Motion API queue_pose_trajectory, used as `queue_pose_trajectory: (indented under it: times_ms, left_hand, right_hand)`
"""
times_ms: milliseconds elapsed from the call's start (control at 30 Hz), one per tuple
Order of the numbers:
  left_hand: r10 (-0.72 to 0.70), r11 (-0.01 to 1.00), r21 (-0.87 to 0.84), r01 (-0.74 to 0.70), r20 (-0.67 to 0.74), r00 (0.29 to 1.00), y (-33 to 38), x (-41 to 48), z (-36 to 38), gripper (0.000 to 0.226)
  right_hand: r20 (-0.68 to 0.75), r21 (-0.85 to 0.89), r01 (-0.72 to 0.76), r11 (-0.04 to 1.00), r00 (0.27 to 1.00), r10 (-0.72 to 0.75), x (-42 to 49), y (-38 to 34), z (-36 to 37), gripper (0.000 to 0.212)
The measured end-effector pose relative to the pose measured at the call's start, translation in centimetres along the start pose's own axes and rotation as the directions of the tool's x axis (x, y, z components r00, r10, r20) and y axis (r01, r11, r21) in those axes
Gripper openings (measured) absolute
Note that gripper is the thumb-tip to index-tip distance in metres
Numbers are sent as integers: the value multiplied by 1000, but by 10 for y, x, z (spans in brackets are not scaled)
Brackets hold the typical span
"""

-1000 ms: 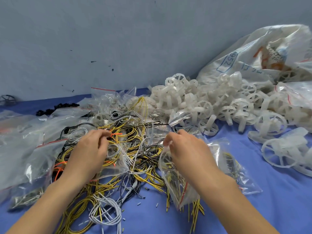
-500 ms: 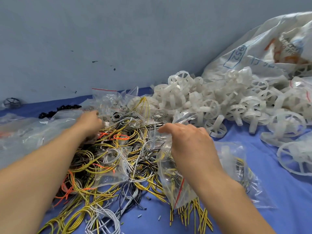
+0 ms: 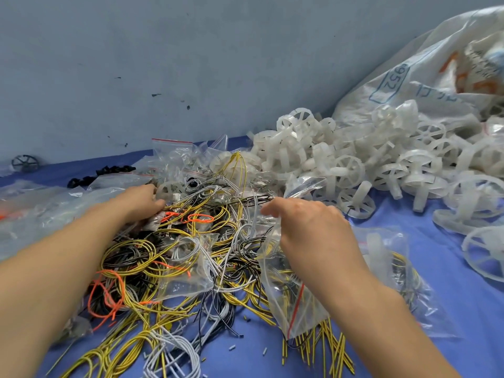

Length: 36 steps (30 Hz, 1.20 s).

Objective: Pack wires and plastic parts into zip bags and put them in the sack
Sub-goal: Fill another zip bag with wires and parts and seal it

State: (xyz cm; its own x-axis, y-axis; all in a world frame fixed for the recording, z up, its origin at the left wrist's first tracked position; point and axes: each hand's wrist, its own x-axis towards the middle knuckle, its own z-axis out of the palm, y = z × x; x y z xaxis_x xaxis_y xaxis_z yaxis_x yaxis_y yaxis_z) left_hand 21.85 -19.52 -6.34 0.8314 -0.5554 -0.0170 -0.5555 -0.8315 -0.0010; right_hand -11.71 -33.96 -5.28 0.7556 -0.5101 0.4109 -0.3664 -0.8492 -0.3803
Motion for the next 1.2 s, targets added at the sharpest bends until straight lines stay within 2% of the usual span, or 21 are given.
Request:
queue_pose_trajectory:
  times_ms: [67,200,267,533,667,767,867,933,967,1033,1100,1133,1200]
  left_hand:
    - [42,999,28,-44,70,997,-7,-6,-7,40]
    - [141,989,-78,-127,204,969,-21,-25,-28,40]
    - [179,984,-72,-166,246,953,-25,-33,-37,35]
    - [128,980,111,-168,299,946,-22,-43,-47,18]
    - [149,970,161,-183,201,968,-18,-52,-58,21]
    - [196,981,3,-196,-21,980,-8,-64,-73,21]
    - [165,957,-187,-223,-282,945,6,-81,-85,21]
    - [98,882,-390,-266,-401,911,16,-99,-86,20]
    - [49,808,-519,-281,-415,908,22,-111,-83,20]
    - [-40,577,-768,-277,-365,930,37,-135,-70,18]
    - [-71,344,-914,-216,-255,964,52,-159,-51,16]
    - [-65,283,-941,-185,-211,975,59,-168,-43,15]
    - [-38,264,-954,-141,-157,987,70,-176,-31,15]
  right_hand:
    - [3,-3,-6,1000,1000,6,0,-1,0,53]
    - [29,-11,3,1000,1000,-3,0,-3,0,53]
    - [30,-7,6,1000,1000,-6,-1,-4,-1,52]
    - [36,71,-27,997,999,24,-1,-2,-8,41]
    - [70,90,-15,996,998,8,-1,-1,-9,34]
    - [99,105,1,994,995,-12,-2,-2,-7,30]
    - [22,115,-22,993,1000,20,0,2,-8,29]
    - [-59,169,-58,984,996,69,4,11,-14,26]
    - [-96,215,-73,974,991,96,6,17,-18,24]
    - [-159,329,-93,940,976,152,12,29,-29,21]
    - [-194,482,-68,874,964,182,14,38,-39,19]
    - [-204,568,-32,822,963,178,16,40,-44,19]
    - [-216,720,52,692,965,152,19,41,-56,20]
